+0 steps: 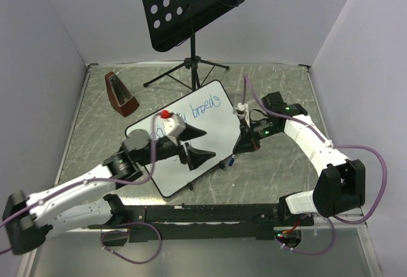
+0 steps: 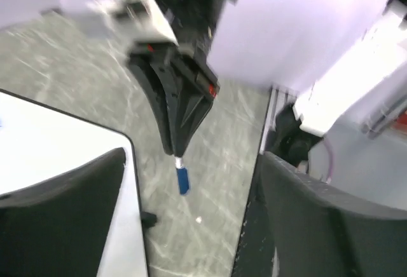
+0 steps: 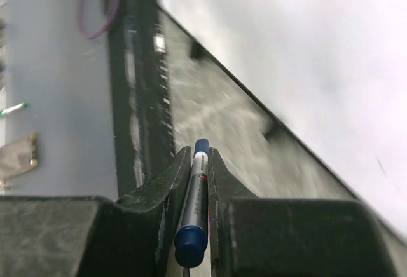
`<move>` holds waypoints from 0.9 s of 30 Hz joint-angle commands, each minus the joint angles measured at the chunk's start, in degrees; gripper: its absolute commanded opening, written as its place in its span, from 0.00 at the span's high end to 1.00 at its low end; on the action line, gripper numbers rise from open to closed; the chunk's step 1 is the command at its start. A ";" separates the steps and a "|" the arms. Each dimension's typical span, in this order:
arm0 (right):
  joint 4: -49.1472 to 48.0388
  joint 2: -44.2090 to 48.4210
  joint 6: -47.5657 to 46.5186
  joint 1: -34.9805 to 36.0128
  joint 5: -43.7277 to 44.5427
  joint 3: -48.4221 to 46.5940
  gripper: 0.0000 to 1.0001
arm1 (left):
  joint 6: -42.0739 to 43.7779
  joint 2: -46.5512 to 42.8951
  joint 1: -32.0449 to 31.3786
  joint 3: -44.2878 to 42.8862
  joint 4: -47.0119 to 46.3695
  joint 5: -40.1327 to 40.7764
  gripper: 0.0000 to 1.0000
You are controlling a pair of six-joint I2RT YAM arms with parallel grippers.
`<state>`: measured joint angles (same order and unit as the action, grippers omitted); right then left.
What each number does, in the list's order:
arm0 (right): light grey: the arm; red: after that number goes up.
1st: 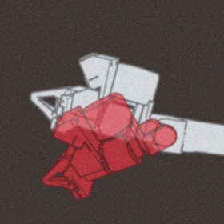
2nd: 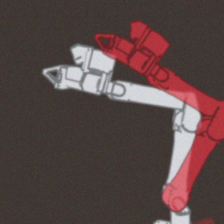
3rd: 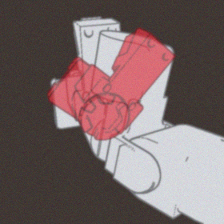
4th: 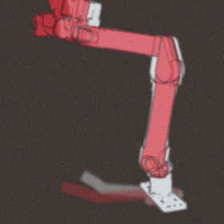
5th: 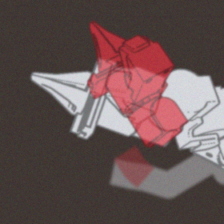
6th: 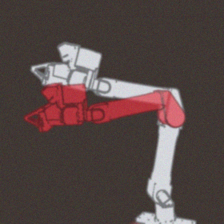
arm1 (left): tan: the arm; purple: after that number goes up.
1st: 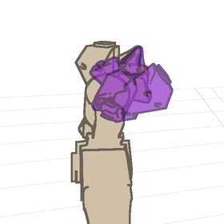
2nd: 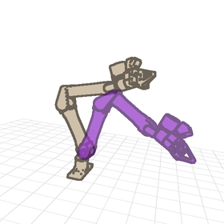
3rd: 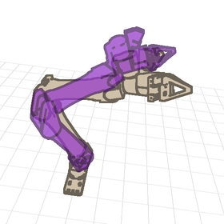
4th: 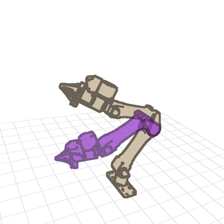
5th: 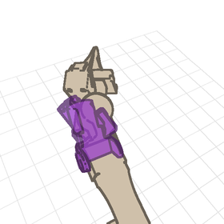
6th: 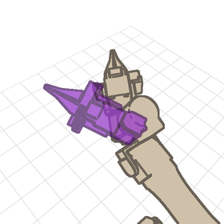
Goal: Write a sentence on the whiteboard
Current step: Place the whiteboard marker at the center of the board.
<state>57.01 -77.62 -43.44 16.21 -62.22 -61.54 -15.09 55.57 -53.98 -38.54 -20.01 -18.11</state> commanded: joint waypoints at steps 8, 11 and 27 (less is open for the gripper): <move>10.92 -11.74 -6.04 -15.92 6.58 -1.47 0.89 | -10.04 -12.59 11.69 -7.32 26.84 13.71 0.03; 15.58 -19.39 -9.29 -21.72 6.58 -5.16 0.85 | -9.61 -13.12 13.10 -9.00 29.32 16.87 0.03; 1.44 -19.25 5.46 -25.17 27.56 -17.21 0.27 | -8.73 -19.80 14.34 -9.09 38.02 26.72 0.03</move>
<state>62.94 -102.76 -42.09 -8.60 -41.80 -73.23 -23.70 35.92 -40.03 -45.50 15.94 5.98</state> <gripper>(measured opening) 0.714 0.969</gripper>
